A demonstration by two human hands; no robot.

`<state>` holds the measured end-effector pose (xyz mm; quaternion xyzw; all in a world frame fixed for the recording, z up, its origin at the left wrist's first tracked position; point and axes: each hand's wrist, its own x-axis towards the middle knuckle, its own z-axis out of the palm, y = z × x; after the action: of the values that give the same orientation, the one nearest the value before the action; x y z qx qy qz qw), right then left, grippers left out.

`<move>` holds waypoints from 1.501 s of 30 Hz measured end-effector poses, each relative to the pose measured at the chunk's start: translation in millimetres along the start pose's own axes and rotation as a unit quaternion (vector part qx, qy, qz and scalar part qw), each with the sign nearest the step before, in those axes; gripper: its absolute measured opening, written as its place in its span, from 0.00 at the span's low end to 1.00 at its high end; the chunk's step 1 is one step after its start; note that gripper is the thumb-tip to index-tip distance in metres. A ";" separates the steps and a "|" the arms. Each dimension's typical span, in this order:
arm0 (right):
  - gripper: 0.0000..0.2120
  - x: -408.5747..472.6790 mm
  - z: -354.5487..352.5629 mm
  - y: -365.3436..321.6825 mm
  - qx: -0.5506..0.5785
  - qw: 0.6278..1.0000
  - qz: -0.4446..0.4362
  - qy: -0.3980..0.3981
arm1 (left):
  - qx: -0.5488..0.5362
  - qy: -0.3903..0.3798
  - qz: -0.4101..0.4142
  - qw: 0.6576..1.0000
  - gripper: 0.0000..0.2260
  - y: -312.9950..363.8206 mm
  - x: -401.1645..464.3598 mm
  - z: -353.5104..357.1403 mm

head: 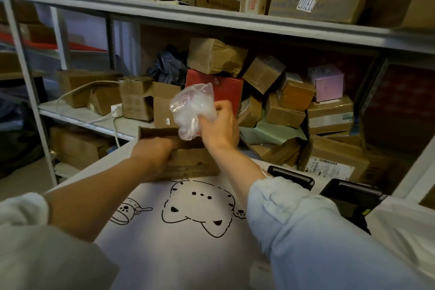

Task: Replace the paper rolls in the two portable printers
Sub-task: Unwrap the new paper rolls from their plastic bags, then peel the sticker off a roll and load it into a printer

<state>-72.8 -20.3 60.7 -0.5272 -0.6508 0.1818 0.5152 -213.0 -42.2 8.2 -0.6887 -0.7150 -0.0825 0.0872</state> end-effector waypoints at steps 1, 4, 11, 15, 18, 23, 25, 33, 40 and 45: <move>0.15 0.2 4.6 0.6 -0.005 1.000 -0.016 -0.007 | -0.046 -0.023 0.036 0.998 0.11 -1.2 -1.0 -3.6; 0.10 3.7 17.3 5.8 -0.049 0.992 -0.033 -0.114 | -0.150 -0.077 0.103 0.980 0.09 -7.7 -8.6 -21.2; 0.16 -5.5 4.7 4.7 -0.310 0.813 0.052 -0.490 | -0.036 -0.031 0.223 0.974 0.11 -18.9 -27.2 -26.2; 0.17 -19.8 -5.9 16.4 -0.110 0.811 0.174 -0.548 | 0.001 -0.014 0.266 0.964 0.26 -10.9 -27.9 -12.8; 0.14 -16.4 -7.9 20.3 -0.142 0.861 0.111 -0.476 | 0.027 -0.112 0.224 0.968 0.21 5.0 -17.9 -13.4; 0.27 3.1 -13.6 28.7 -0.248 0.929 -0.064 -0.268 | -0.068 -0.223 0.185 0.955 0.25 20.4 17.9 -20.8; 0.31 9.6 -25.7 35.0 -0.235 0.916 -0.023 -0.323 | -0.030 -0.198 0.162 0.966 0.21 22.6 28.6 -16.3; 0.25 7.2 -28.4 81.7 -0.250 0.942 -0.054 -0.220 | 0.082 0.024 0.084 0.993 0.21 30.9 38.9 0.0; 0.36 0.3 -13.8 72.9 -0.177 0.944 0.018 -0.277 | 0.114 -0.006 0.009 0.993 0.25 14.8 37.9 3.3; 0.30 -2.5 -46.9 59.5 -0.166 0.962 0.028 -0.217 | 0.082 0.088 0.032 0.992 0.36 36.9 19.8 -0.4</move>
<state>-2.9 -14.4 32.0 -0.5714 -0.7529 0.1957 0.2615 -176.8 -21.7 13.3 -0.6915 -0.6868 -0.0816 0.2085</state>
